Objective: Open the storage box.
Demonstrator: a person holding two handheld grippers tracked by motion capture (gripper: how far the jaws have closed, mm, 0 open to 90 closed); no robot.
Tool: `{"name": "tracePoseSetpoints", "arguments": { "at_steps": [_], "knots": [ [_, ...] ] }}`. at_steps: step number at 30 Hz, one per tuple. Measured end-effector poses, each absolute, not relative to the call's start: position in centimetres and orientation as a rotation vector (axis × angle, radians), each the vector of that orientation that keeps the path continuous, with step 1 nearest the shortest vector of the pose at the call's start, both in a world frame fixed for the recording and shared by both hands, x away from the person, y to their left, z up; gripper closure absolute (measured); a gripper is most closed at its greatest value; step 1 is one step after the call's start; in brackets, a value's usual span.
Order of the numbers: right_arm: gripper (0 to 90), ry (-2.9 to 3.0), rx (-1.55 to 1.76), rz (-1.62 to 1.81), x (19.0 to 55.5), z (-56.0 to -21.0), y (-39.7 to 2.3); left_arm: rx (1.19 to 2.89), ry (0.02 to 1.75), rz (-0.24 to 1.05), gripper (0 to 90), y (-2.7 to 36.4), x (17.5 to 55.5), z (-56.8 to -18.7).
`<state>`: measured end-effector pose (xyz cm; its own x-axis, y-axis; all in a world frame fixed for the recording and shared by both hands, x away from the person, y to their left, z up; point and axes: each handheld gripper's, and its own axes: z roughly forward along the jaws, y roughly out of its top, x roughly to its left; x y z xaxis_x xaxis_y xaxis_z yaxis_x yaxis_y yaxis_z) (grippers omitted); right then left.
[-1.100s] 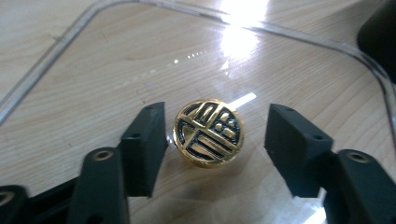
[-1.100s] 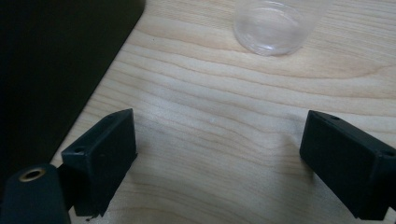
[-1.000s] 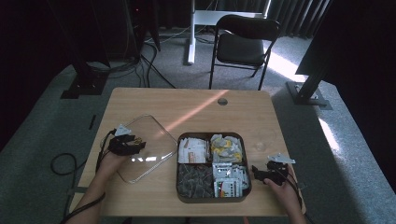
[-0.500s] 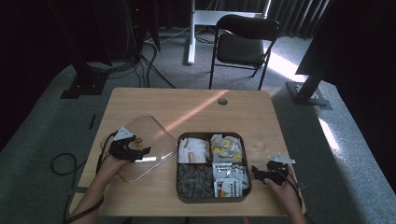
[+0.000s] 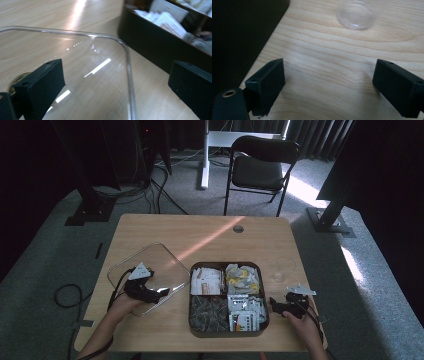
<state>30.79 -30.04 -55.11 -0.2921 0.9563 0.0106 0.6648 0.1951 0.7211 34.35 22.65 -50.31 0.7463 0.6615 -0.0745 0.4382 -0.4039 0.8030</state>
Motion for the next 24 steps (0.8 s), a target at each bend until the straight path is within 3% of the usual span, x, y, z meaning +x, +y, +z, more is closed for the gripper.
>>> {"name": "tracePoseSetpoints", "arguments": {
  "at_steps": [24],
  "knots": [
    [10.2,2.032,1.511,0.875,30.8,-55.1,-30.0,2.179,0.648,0.289,0.7,19.1,30.3,-51.7]
  ]
}}
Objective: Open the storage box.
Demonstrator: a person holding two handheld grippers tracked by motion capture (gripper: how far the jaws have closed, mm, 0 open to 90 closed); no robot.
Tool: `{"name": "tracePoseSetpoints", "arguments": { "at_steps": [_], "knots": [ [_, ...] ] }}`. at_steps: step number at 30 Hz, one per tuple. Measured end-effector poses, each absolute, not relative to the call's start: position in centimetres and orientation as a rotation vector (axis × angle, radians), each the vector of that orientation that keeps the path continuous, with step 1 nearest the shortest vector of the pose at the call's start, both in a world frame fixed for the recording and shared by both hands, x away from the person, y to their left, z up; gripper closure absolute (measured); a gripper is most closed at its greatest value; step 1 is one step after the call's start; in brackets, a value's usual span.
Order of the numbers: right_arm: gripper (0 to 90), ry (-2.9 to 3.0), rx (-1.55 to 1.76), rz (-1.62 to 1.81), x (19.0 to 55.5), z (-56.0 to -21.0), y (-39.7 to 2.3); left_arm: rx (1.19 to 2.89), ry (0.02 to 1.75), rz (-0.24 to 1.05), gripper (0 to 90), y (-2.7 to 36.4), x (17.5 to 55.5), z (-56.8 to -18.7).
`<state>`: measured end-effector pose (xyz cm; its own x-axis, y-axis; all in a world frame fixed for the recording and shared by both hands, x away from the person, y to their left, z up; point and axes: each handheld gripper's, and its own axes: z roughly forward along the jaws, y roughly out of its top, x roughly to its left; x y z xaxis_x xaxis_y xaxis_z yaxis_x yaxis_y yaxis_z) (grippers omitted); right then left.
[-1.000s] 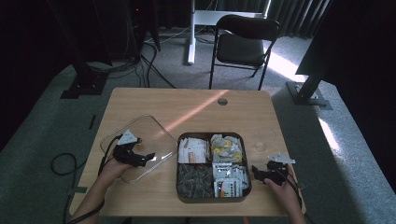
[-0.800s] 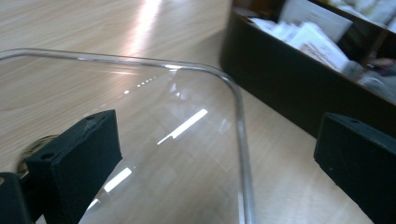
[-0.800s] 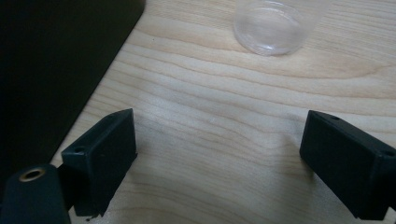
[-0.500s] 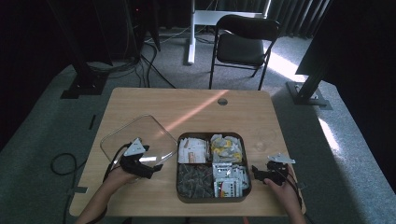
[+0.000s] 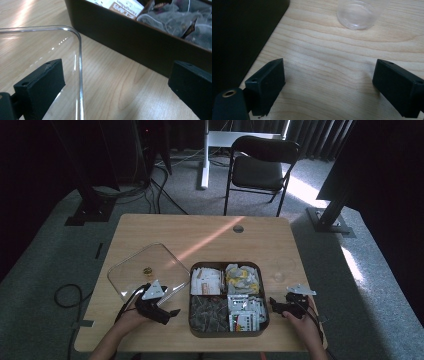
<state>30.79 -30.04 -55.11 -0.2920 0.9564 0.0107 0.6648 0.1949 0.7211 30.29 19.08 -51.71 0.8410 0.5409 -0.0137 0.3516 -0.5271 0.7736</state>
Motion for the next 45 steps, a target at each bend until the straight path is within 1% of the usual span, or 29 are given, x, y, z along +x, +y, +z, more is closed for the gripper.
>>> {"name": "tracePoseSetpoints", "arguments": {
  "at_steps": [13,20,26,28,38,45],
  "knots": [
    [10.2,2.032,1.511,0.876,30.8,-55.1,-30.0,2.24,0.59,0.23,0.7,17.4,28.0,-53.0],
    [10.2,2.031,1.511,0.875,30.8,-55.1,-30.0,2.293,0.596,0.241,0.7,17.0,27.5,-54.0],
    [10.1,2.032,1.511,0.877,30.8,-55.1,-30.0,2.352,0.592,0.278,0.7,16.5,27.2,-54.6],
    [10.1,2.033,1.51,0.877,30.8,-55.1,-30.1,2.335,0.606,0.26,0.7,16.6,27.3,-54.7],
    [10.2,2.05,1.496,0.883,30.9,-55.1,-30.1,2.321,0.679,0.289,0.7,16.6,27.6,-54.7],
    [10.2,2.052,1.493,0.882,30.8,-55.1,-30.1,2.315,0.688,0.291,0.7,16.5,27.5,-54.7]
  ]
}}
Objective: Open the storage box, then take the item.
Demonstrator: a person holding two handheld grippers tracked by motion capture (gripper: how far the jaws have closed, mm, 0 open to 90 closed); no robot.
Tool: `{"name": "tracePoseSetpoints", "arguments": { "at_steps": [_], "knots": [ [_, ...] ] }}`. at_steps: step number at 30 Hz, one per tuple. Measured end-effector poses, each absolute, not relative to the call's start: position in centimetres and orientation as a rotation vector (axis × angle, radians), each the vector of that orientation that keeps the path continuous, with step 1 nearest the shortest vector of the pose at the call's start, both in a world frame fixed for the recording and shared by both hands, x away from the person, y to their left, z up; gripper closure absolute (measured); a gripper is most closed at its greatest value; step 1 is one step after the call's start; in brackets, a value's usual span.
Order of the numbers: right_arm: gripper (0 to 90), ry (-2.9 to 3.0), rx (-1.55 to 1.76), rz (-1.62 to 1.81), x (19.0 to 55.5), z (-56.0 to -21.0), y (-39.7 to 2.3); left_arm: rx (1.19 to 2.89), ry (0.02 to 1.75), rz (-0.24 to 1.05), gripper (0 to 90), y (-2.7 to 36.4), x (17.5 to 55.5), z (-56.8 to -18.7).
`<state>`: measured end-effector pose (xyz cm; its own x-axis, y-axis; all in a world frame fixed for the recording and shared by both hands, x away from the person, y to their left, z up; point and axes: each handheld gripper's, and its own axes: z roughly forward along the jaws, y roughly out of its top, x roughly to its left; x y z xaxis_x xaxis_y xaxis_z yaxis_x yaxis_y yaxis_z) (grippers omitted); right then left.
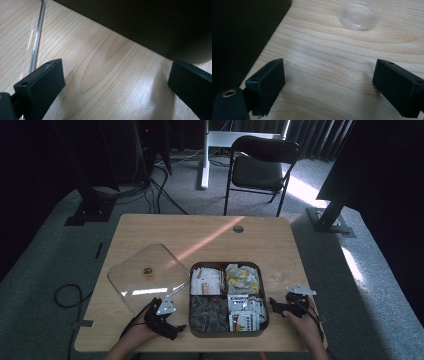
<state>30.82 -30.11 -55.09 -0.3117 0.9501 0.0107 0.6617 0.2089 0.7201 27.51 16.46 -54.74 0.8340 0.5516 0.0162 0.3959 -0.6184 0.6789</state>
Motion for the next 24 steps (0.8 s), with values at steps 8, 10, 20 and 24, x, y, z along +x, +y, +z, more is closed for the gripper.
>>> {"name": "tracePoseSetpoints", "arguments": {
  "at_steps": [8,10,20,24],
  "knots": [
    [10.2,2.089,1.497,0.902,29.8,-54.8,-30.2,2.318,0.679,0.288,0.7,16.5,27.5,-54.7],
    [10.2,2.086,1.5,0.909,29.6,-54.5,-30.3,2.318,0.679,0.288,0.7,16.5,27.5,-54.7],
    [10.3,2.084,1.468,0.985,29.3,-52.5,-30.1,2.318,0.679,0.288,0.7,16.5,27.5,-54.7],
    [11.2,2.087,1.448,1.009,29.6,-51.9,-29.9,2.318,0.679,0.288,0.7,16.5,27.5,-54.7]
  ]
}}
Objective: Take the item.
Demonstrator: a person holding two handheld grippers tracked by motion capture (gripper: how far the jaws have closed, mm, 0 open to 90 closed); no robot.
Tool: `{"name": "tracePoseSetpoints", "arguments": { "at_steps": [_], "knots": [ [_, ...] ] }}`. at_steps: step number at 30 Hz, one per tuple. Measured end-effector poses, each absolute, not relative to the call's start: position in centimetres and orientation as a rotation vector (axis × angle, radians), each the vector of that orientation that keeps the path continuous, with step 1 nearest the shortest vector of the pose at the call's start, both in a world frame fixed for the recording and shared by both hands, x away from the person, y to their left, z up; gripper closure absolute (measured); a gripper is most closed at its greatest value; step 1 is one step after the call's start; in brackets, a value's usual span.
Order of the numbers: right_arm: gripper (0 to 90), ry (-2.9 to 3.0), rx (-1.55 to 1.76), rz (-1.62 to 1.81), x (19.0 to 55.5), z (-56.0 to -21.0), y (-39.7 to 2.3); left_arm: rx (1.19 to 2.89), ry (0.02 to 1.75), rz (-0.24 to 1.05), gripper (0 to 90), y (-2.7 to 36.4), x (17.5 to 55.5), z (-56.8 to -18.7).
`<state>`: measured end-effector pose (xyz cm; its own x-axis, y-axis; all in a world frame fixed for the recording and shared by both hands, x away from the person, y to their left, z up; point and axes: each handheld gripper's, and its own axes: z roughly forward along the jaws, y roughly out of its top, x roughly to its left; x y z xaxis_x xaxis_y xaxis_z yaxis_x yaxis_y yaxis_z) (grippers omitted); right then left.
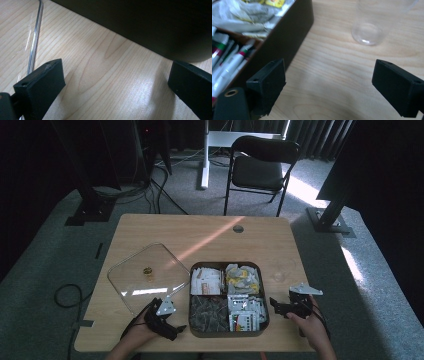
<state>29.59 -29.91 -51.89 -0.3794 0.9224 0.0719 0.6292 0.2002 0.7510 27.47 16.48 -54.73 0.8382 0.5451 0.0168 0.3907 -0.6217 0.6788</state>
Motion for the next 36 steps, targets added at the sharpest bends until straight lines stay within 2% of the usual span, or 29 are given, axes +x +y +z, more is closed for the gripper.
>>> {"name": "tracePoseSetpoints", "arguments": {
  "at_steps": [12,27,36],
  "knots": [
    [13.0,2.061,1.374,1.091,30.8,-49.2,-28.6,2.318,0.679,0.288,0.7,16.5,27.5,-54.7],
    [14.5,2.115,1.266,1.164,32.2,-48.1,-26.0,2.318,0.679,0.289,0.7,16.5,27.5,-54.7],
    [19.0,2.157,1.189,1.222,32.7,-47.8,-24.3,2.318,0.679,0.289,0.7,16.5,27.5,-54.7]
  ]
}}
